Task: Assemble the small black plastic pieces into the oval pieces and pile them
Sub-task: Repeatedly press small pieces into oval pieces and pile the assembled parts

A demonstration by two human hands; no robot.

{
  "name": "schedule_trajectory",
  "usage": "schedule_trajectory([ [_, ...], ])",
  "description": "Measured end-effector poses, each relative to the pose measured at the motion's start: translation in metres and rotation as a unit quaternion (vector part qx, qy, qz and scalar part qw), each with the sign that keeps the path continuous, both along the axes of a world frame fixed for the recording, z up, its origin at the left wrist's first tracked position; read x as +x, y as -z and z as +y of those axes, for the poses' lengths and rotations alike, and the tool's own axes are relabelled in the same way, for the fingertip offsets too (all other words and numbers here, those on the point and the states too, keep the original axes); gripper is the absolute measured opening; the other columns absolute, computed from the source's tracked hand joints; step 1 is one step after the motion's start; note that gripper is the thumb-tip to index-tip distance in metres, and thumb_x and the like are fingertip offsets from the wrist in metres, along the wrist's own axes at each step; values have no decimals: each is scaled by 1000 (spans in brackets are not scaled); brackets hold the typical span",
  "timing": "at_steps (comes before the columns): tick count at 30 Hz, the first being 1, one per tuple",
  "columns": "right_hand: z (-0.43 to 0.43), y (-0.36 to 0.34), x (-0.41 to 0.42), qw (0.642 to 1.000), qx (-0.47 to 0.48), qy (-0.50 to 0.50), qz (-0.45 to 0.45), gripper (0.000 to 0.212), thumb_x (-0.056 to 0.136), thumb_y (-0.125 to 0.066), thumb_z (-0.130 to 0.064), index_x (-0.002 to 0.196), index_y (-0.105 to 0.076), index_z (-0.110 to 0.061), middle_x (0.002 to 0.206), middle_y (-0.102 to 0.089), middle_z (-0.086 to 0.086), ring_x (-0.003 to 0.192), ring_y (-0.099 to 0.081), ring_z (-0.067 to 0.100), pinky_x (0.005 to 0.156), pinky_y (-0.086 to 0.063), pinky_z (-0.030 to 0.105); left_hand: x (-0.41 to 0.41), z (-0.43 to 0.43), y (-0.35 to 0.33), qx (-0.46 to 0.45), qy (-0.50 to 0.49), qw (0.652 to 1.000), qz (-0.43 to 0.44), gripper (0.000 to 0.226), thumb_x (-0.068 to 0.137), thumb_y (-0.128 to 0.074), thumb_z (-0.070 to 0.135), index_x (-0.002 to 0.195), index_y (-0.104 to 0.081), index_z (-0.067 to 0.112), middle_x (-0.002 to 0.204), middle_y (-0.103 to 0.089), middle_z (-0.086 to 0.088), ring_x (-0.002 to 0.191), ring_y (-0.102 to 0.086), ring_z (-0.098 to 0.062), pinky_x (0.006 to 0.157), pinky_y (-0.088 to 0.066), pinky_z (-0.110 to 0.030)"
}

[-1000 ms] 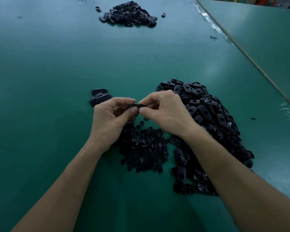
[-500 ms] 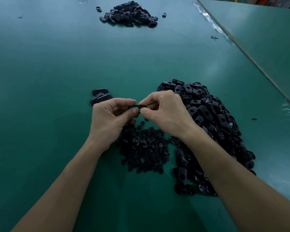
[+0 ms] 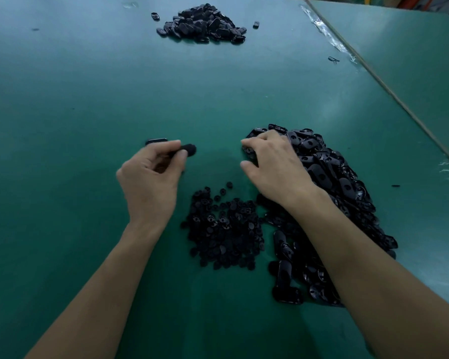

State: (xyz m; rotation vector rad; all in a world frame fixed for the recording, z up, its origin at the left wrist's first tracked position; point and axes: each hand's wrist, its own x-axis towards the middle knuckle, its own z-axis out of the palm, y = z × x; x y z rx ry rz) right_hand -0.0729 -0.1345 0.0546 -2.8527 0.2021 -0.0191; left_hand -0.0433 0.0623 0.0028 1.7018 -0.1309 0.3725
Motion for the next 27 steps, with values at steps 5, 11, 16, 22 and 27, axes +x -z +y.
schedule_trajectory([
  [5,-18,13,4,994,-80,51,57,47,102,-49,-40,147,-46,-27,137,-43,9,129,-34,33,108,-30,46,11,17,3,146,-81,986,-31,16,91,-72,17,106,-72,22,95,-72,2,78,-69,-9,82,-58,-31],
  [11,-17,14,5,997,-57,40,-10,29,100,-58,-34,126,-66,-26,125,-55,7,120,-46,30,103,-37,42,12,18,7,241,-72,968,-9,10,92,-72,15,101,-68,15,96,-68,-4,79,-62,-19,81,-55,-39],
  [16,-16,13,5,998,20,40,-47,23,97,-65,-18,118,-73,-19,123,-61,10,117,-55,28,104,-45,39,12,18,8,294,-83,951,39,18,94,-68,18,113,-65,17,114,-53,-5,93,-49,-13,81,-46,-30],
  [22,-19,12,7,991,90,58,-81,22,88,-74,-9,106,-75,-20,112,-62,4,98,-58,16,90,-47,25,11,17,6,291,-80,952,43,22,97,-63,18,118,-65,19,117,-46,-5,93,-50,-17,78,-49,-36],
  [27,-21,10,8,983,121,68,-124,17,85,-77,-6,97,-77,-18,91,-68,-1,88,-64,12,88,-55,27,8,16,6,287,-78,955,0,12,95,-66,23,107,-67,21,106,-46,7,88,-51,-11,69,-46,-32],
])
